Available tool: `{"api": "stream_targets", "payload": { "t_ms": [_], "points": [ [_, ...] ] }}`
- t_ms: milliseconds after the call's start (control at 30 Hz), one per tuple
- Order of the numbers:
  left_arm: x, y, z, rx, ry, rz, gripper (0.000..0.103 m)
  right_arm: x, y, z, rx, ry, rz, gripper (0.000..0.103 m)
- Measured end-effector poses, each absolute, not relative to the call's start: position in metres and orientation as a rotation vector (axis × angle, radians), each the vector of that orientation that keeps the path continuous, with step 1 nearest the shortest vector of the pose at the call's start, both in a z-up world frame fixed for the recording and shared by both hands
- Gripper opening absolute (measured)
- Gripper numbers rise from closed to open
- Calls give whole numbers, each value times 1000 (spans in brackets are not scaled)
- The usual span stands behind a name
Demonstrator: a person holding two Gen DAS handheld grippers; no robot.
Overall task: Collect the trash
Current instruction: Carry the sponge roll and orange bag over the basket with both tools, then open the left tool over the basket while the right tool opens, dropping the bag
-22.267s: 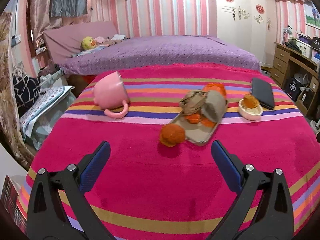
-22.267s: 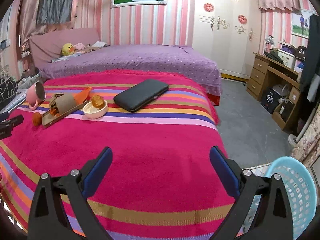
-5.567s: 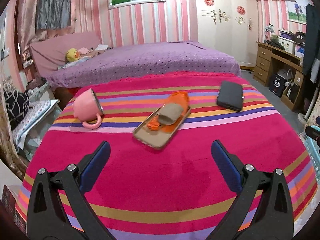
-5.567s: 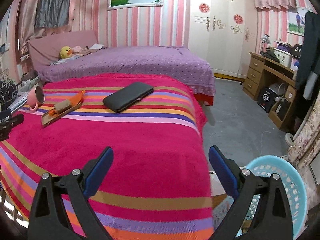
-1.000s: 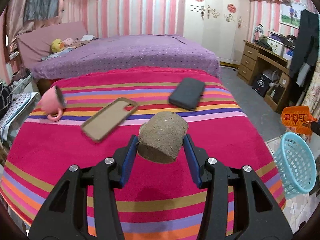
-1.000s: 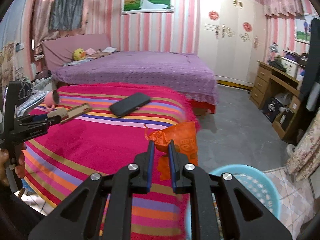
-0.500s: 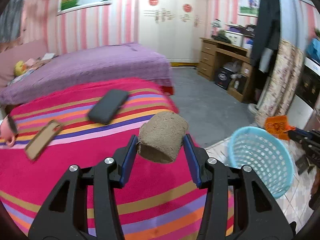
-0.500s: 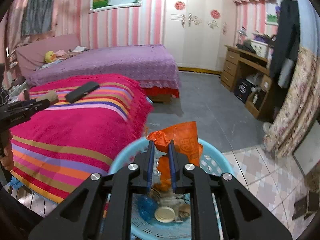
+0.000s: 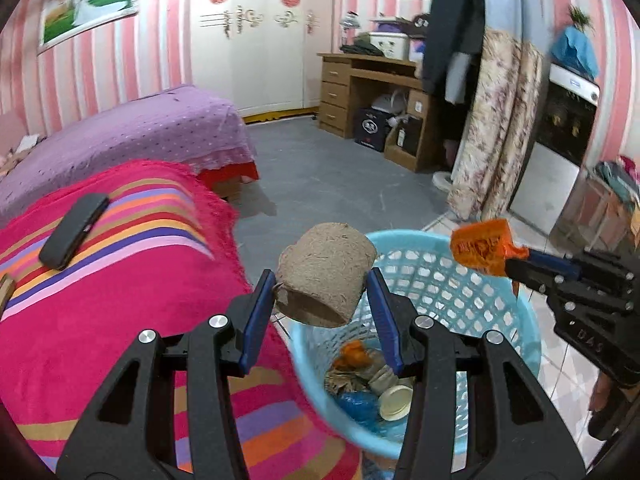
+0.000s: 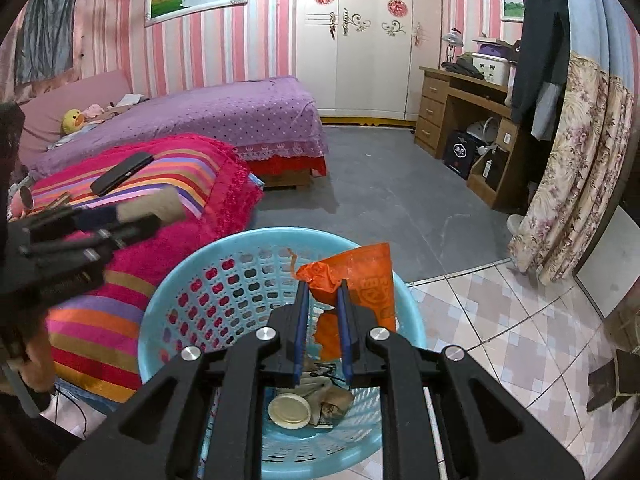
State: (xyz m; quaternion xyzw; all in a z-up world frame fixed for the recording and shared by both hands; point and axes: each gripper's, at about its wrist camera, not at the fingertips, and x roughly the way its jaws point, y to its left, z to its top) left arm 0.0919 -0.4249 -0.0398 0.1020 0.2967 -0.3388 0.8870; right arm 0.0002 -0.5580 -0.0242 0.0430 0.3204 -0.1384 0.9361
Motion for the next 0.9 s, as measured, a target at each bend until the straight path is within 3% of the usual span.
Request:
{"api": "stream_targets", "payload": {
  "t_ms": [300, 733, 900],
  "points": [
    [108, -434, -57, 200, 682, -730, 48, 1, -560, -31, 103, 656, -301, 14],
    [114, -413, -50, 192, 642, -666, 84, 3, -560, -37, 114, 657, -307, 14],
    [115, -376, -33, 193, 569, -581, 91, 8, -557, -42, 134, 649, -300, 14]
  ]
}}
